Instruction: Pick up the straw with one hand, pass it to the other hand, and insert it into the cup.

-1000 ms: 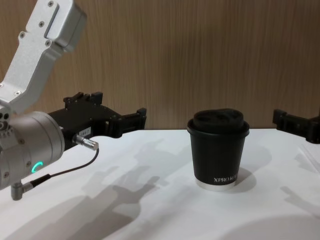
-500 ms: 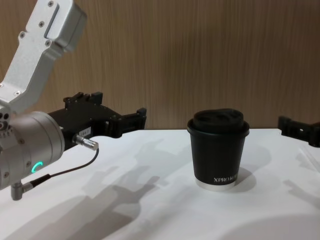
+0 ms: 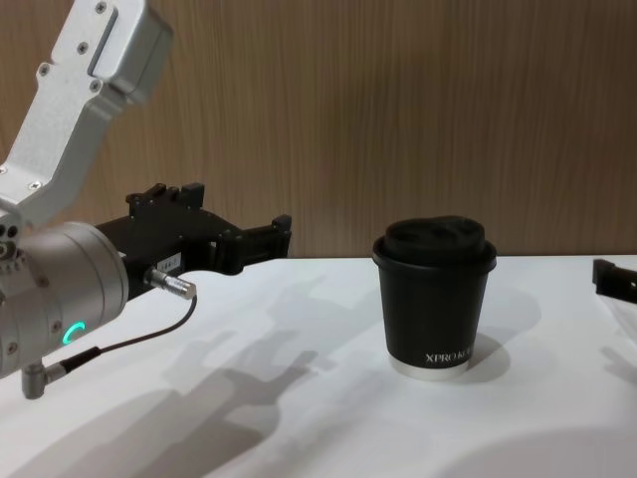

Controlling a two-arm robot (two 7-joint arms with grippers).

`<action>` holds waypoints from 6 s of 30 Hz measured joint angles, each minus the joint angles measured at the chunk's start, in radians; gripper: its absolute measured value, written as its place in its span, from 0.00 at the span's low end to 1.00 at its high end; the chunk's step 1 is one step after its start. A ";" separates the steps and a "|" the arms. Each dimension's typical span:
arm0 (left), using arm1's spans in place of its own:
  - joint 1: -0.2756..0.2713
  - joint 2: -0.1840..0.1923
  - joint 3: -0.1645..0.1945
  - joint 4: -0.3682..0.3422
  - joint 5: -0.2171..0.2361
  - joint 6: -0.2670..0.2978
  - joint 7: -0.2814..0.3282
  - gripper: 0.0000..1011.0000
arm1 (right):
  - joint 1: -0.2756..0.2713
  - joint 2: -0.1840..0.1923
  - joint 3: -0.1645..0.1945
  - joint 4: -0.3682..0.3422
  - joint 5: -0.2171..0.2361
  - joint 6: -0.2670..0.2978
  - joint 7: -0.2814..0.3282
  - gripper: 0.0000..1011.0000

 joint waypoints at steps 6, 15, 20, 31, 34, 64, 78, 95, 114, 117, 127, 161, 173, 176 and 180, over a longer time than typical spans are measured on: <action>0.000 0.000 0.000 0.000 0.000 0.000 0.000 0.99 | 0.001 -0.007 0.004 0.011 -0.003 0.019 -0.006 0.99; 0.000 0.000 0.000 0.000 0.000 0.000 0.000 0.99 | 0.005 -0.010 0.003 0.026 -0.004 0.047 0.012 0.99; 0.000 0.000 0.000 0.000 0.000 0.000 0.000 0.99 | 0.006 -0.010 0.004 0.030 -0.003 0.059 0.022 0.99; 0.000 0.000 0.000 0.000 0.000 0.000 0.000 0.99 | 0.005 -0.025 0.018 0.038 0.012 0.098 0.035 0.99; 0.000 0.000 0.000 0.000 0.000 0.000 0.000 0.99 | 0.004 -0.029 0.021 0.039 0.016 0.103 0.036 0.99; 0.000 0.000 0.000 0.000 0.000 0.000 0.000 0.99 | -0.008 -0.049 0.045 0.041 0.020 0.140 0.062 0.99; 0.000 0.000 0.000 0.000 0.000 0.000 0.000 0.99 | -0.013 -0.046 0.051 0.039 0.015 0.149 0.077 0.83; 0.000 0.000 0.000 0.000 0.000 0.000 0.000 0.99 | -0.015 -0.044 0.052 0.039 0.014 0.153 0.083 0.30; 0.000 0.000 0.000 0.000 0.000 0.000 0.000 0.99 | -0.007 -0.054 0.055 0.049 -0.005 0.104 0.081 0.00; 0.000 0.000 0.000 0.000 0.000 0.000 0.000 0.99 | -0.003 -0.055 0.055 0.052 -0.015 0.077 0.078 0.00; 0.000 0.000 0.000 0.000 0.000 0.000 0.000 0.99 | 0.008 -0.054 0.051 0.053 -0.048 -0.035 0.089 0.00; 0.000 0.000 0.000 0.000 0.000 0.000 0.000 0.99 | 0.087 -0.004 -0.020 -0.046 0.047 -0.301 0.388 0.00; 0.000 0.000 0.000 0.000 0.000 0.000 0.000 0.99 | 0.100 0.000 -0.067 -0.095 0.104 -0.309 0.463 0.00; 0.000 0.000 0.000 0.000 0.000 0.000 0.000 0.99 | 0.100 0.000 -0.077 -0.103 0.112 -0.309 0.471 0.00; 0.000 0.000 0.000 0.000 0.000 0.000 0.000 0.99 | 0.100 0.001 -0.086 -0.111 0.119 -0.310 0.478 0.00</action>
